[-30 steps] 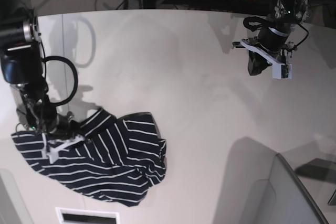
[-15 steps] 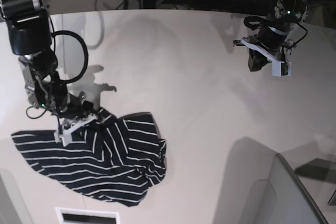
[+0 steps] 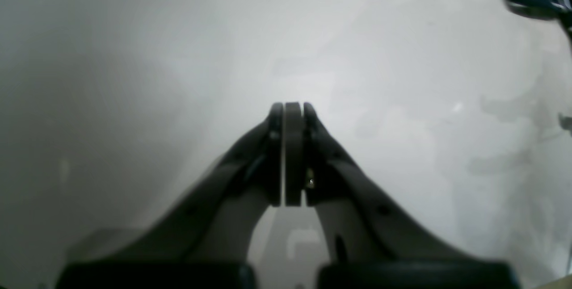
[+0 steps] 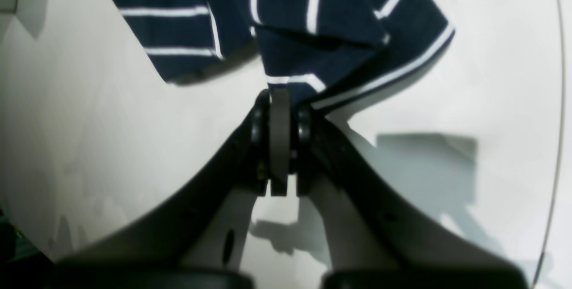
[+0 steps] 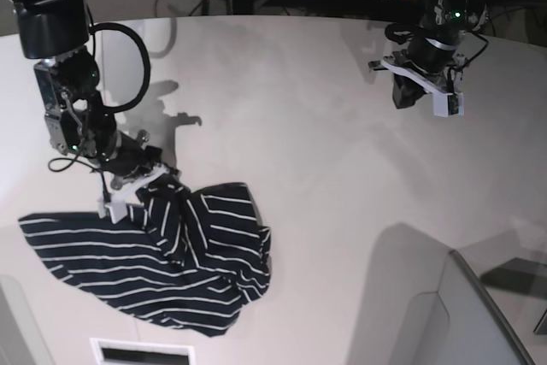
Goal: Layout the t-shirt on the table in an organized manner, then fold the t-shirt properly
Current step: 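Lift the grasped shirt edge with the right gripper toward the left gripper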
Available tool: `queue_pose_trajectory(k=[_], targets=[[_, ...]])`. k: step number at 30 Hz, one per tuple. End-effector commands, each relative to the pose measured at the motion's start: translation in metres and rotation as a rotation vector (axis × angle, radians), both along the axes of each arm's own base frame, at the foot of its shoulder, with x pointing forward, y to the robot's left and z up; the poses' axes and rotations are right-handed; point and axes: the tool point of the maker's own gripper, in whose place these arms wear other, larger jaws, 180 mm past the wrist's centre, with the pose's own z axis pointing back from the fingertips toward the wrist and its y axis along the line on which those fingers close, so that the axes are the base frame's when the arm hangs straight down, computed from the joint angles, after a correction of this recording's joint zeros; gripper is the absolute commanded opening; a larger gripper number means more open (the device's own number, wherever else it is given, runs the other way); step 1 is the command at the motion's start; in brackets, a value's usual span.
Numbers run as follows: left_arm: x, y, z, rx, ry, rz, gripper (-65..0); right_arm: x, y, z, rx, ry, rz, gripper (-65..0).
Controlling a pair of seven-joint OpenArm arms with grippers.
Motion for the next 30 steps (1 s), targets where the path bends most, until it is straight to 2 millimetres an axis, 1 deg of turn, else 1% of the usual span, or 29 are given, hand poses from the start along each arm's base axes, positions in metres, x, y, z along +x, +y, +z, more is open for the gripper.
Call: queue_pose_trajectory(k=[1,7,13,17,23,24,26,27,30], targets=[[0.005,0.003,0.009,0.012,-0.035,-0.006,-65.0,0.011,-0.001,0.012,0.009,-0.038,0.003,-65.0],[0.007,0.002,0.01,0.011,-0.039,-0.008,-65.0,0.006,0.016,0.01,0.04,-0.016,0.018,-65.0],[0.008,0.004,0.011,0.013,-0.042,-0.005,-65.0,-0.01,0.048,0.003,0.095,0.042,0.055,-65.0],[0.008,0.003,0.011,0.013,-0.043,-0.006,-65.0,-0.015,0.053,0.006,0.105,0.03,0.062,-65.0],[0.008,0.004,0.012,0.014,-0.045,-0.004,-65.0,-0.034,0.057,0.012,0.112,0.012,0.077,-65.0],[0.009,0.004,0.012,0.014,-0.047,-0.004,-60.2,-0.039,0.058,0.011,0.113,0.015,0.078,-65.0],[0.01,0.004,0.013,0.013,-0.051,-0.005,-54.0,-0.048,0.058,0.007,0.115,0.031,0.08,-65.0],[0.011,0.003,0.013,0.012,-0.053,-0.006,-52.2,-0.052,0.059,0.004,0.118,0.038,0.08,-65.0],[0.013,0.001,0.014,0.01,-0.058,-0.01,-52.0,-0.065,0.063,-0.003,0.121,0.065,0.087,-65.0]])
